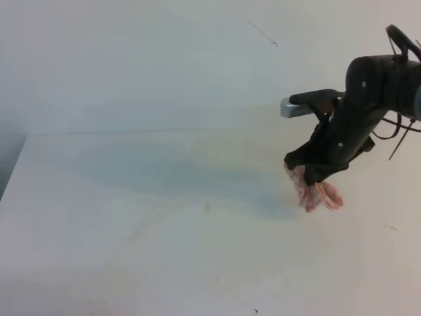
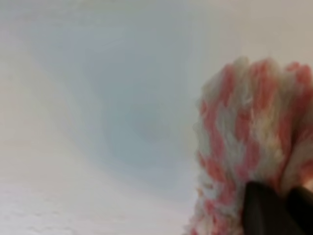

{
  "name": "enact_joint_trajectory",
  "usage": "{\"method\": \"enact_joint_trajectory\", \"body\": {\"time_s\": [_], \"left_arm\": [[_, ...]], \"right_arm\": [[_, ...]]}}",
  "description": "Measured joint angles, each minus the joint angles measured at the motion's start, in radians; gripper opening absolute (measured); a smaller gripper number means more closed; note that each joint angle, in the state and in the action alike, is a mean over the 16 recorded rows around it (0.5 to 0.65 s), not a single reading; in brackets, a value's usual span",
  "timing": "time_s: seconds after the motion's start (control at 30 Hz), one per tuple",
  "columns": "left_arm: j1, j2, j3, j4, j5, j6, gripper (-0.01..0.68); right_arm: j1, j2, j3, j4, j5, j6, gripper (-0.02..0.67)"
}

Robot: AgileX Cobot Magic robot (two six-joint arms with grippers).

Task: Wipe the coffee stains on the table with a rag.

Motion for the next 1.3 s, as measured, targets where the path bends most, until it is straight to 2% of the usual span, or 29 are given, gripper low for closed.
{"method": "enact_joint_trajectory", "body": {"time_s": [0.2,0.33,0.73,0.87,1.0,1.3], "left_arm": [[0.0,0.0,-0.003,0.0,0.0,0.0,-0.001],[0.0,0.0,0.0,0.0,-0.001,0.0,-0.001],[0.0,0.0,0.003,0.0,-0.001,0.0,-0.001],[0.0,0.0,0.0,0.0,0.0,0.0,-0.001],[0.0,0.0,0.0,0.0,0.0,0.0,-0.001],[0.0,0.0,-0.003,0.0,0.0,0.0,-0.001]], "right_arm": [[-0.036,-0.066,0.087,0.012,-0.073,0.008,0.04],[-0.042,-0.088,0.111,0.027,-0.097,0.002,0.069],[-0.043,-0.164,0.117,0.076,-0.106,-0.038,0.323],[-0.043,-0.205,0.117,0.092,-0.1,-0.051,0.376],[-0.043,-0.252,0.117,0.11,-0.082,-0.067,0.34],[-0.043,-0.41,0.138,0.142,-0.036,-0.095,0.123]]}}
